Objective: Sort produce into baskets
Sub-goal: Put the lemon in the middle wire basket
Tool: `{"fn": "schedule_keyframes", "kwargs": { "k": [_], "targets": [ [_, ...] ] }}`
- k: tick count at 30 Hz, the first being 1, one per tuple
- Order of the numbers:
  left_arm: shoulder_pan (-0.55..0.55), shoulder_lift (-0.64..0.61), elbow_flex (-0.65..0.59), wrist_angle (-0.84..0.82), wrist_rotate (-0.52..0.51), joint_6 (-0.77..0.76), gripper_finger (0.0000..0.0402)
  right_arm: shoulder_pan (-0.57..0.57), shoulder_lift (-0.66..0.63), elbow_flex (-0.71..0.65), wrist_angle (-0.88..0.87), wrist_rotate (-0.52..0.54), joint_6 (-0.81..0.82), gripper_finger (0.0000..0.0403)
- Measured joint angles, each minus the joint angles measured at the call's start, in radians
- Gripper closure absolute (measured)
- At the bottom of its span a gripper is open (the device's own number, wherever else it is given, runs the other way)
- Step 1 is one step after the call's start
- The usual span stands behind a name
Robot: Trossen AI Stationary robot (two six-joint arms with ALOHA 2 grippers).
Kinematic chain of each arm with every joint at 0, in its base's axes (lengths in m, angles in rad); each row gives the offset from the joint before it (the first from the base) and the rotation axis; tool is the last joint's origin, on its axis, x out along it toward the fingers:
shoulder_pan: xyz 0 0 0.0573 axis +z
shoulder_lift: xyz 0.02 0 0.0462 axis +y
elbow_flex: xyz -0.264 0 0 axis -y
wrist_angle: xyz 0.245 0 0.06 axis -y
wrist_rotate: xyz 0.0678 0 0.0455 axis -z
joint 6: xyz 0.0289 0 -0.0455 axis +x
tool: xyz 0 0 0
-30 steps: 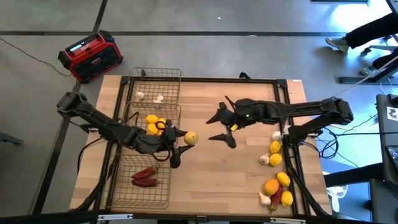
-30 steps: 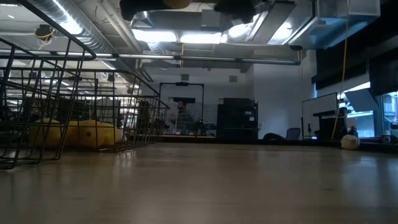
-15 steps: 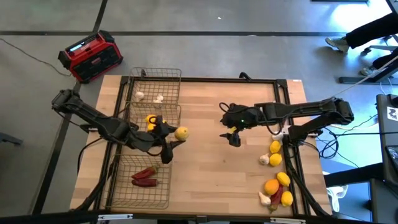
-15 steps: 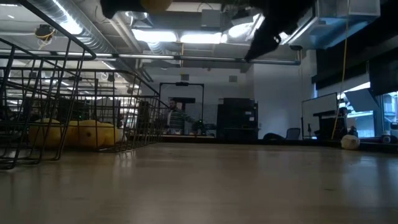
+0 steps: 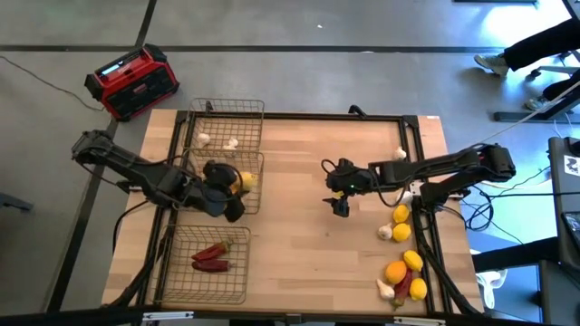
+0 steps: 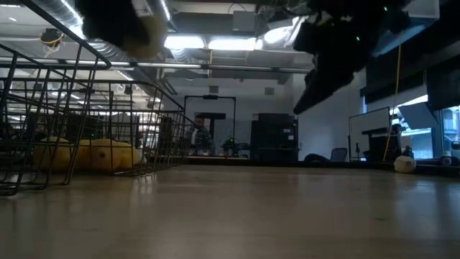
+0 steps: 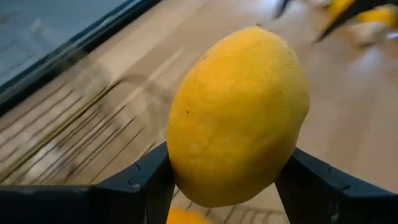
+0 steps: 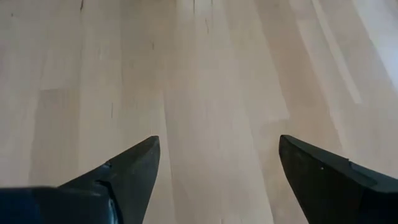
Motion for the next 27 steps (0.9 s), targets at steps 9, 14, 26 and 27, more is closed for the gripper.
{"fn": "schedule_keyframes", "kwargs": {
  "k": [9, 14, 26, 27],
  "targets": [
    [0.056, 0.000, 0.000, -0.328, 0.100, -0.330, 0.0173, 0.000, 0.000, -0.081, 0.043, 0.000, 0.016, 0.0079],
    [0.083, 0.000, 0.000, -0.450, 0.139, -0.465, 0.0173, 0.000, 0.000, -0.082, 0.071, 0.017, 0.016, 0.0079],
    [0.169, 0.012, 0.000, -0.533, 0.192, -0.564, 0.0173, 0.000, 0.000, -0.082, 0.094, 0.017, 0.011, 0.0079],
    [0.180, 0.017, -0.002, -0.532, 0.206, -0.563, 0.0173, 0.000, 0.000, -0.082, 0.094, 0.018, 0.011, 0.0079]
  ]
}}
